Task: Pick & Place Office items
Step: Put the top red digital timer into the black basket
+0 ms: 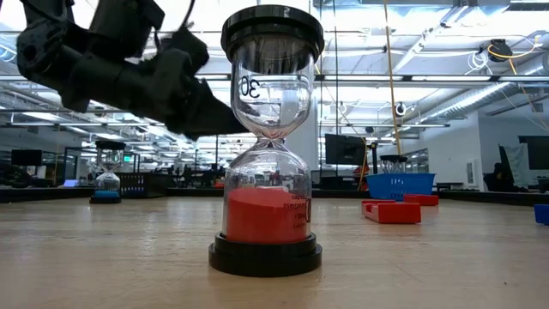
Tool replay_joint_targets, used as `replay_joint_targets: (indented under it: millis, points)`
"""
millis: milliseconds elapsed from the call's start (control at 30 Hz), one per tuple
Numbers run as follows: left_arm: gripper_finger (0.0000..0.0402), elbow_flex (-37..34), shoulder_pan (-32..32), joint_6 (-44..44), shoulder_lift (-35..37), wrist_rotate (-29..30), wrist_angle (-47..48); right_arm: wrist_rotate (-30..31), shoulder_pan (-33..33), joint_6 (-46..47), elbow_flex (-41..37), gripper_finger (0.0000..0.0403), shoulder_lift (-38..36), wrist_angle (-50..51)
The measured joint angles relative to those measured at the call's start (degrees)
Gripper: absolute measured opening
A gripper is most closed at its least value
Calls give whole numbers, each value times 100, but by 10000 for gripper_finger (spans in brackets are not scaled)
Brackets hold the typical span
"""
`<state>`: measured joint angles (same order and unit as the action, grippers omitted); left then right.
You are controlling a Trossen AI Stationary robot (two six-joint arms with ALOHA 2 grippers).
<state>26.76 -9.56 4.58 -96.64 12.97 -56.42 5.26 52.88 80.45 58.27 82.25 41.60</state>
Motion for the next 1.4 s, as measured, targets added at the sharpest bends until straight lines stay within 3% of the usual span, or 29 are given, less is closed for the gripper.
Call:
replay_joint_targets:
  millis: [100,233,333,400,567,667,900,1200,1400]
  points:
    - [34,0,122,115,0,-108,92,769,-285,-835,1,1,-134,38]
    - [9,0,15,-358,0,-203,68,2028,-692,-2157,-4,3,-155,-189]
    - [8,0,-157,-556,0,-179,51,2680,-1100,-2980,-211,2,-159,-836]
    - [12,0,-314,-735,0,-189,-33,2743,-1455,-3524,-430,1,-153,-1563]
    - [4,-2,-647,-1125,0,-191,-69,1992,-2259,-4742,-988,1,-105,-3739]
    - [10,-85,-787,-1163,0,-202,-100,1882,-2528,-5241,-1200,1,-96,-4435]
    - [4,-457,-772,-824,2,225,-627,2564,-2945,-5327,-1238,8,139,-4497]
    - [18,-476,-772,-275,2,562,-415,2975,-3313,-5030,-1238,48,210,-4449]
    - [19,-474,-795,-261,2,664,-435,3547,-3595,-3574,-1236,101,160,-3207]
